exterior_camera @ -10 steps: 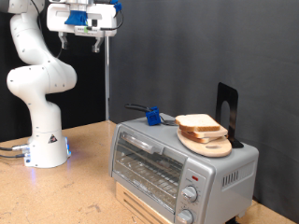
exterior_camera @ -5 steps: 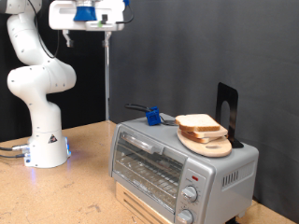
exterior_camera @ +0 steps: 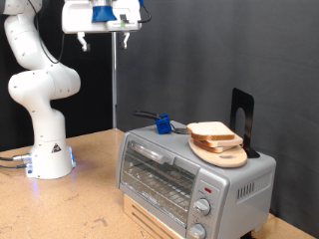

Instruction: Make a piece of toast with the oven

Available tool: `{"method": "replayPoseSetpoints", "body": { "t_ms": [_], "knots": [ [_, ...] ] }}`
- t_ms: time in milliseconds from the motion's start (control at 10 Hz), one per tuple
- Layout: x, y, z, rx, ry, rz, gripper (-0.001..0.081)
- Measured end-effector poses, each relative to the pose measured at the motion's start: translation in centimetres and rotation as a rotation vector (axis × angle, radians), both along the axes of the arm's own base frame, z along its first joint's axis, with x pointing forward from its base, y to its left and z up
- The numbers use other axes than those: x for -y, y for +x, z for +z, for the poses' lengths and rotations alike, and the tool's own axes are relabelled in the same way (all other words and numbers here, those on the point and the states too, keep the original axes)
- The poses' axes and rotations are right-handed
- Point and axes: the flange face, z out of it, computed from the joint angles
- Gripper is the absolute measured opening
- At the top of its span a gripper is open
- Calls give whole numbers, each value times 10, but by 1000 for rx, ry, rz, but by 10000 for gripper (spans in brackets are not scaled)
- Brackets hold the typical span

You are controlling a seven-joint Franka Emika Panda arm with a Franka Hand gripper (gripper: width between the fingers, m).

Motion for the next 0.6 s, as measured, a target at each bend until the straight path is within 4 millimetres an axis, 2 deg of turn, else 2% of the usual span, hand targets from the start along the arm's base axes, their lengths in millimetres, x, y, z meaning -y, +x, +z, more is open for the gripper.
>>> {"method": "replayPoseSetpoints", "body": {
  "t_ms": [300, 600],
  "knots": [
    [-24, 3, 3, 61, -58, 344, 805],
    [-18, 3, -1, 22, 110, 271, 805]
  ]
}}
